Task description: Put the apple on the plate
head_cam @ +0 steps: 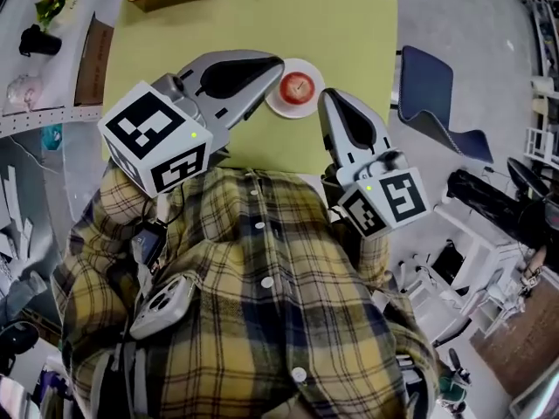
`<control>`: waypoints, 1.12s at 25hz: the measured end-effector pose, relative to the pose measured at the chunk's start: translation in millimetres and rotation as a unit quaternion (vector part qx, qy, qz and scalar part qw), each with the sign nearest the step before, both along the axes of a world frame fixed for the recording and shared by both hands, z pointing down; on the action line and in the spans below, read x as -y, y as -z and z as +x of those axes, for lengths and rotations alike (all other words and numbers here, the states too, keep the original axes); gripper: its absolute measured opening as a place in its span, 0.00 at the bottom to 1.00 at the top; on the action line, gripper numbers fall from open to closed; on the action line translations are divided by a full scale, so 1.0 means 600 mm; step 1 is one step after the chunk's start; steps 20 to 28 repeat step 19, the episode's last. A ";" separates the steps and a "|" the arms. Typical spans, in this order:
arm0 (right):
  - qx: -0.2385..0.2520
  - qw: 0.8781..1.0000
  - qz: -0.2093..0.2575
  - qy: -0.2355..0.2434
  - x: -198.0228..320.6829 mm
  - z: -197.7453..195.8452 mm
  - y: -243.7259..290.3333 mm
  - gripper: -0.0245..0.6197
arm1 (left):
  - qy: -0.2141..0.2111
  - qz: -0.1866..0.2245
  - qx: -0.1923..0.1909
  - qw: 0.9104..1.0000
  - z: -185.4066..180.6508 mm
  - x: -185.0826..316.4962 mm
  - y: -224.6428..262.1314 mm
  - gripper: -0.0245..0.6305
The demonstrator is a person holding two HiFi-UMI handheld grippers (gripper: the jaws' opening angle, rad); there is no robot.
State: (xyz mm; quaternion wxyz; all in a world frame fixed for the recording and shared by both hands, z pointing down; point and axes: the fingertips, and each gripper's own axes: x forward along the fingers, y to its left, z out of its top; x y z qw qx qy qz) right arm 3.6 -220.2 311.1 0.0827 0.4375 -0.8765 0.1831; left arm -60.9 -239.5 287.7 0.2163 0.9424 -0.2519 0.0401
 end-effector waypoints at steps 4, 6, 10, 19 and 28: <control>-0.002 1.000 -0.005 0.003 0.002 0.001 -0.007 0.03 | 0.003 0.000 0.005 1.000 -0.010 0.009 -0.004 0.05; -0.003 1.000 -0.007 0.004 0.002 0.002 -0.009 0.03 | 0.004 0.000 0.007 1.000 -0.012 0.011 -0.006 0.05; -0.008 1.000 -0.012 0.004 -0.003 -0.006 -0.013 0.03 | -0.008 -0.002 0.016 1.000 -0.014 0.003 -0.015 0.05; -0.017 1.000 -0.019 0.010 -0.008 -0.006 -0.031 0.03 | -0.012 -0.005 0.015 1.000 -0.019 0.000 -0.021 0.05; -0.017 1.000 -0.019 0.010 -0.008 -0.006 -0.031 0.03 | -0.012 -0.005 0.015 1.000 -0.019 0.000 -0.021 0.05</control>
